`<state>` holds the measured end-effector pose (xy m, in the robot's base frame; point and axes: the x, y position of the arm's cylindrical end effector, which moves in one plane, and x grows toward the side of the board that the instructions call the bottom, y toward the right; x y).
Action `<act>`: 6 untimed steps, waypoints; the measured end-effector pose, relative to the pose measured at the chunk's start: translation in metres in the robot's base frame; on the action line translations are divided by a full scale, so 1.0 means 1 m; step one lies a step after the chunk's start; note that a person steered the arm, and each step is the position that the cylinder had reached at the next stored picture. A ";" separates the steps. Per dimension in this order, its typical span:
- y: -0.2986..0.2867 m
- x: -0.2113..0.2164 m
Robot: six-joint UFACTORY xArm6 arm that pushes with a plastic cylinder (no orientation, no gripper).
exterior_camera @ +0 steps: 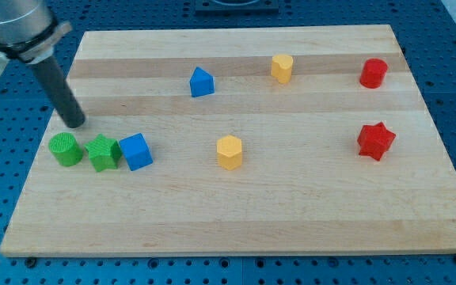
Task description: Point your arm to the blue triangle
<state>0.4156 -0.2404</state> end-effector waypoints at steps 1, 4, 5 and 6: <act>0.036 -0.006; 0.083 -0.056; 0.091 -0.083; 0.156 -0.083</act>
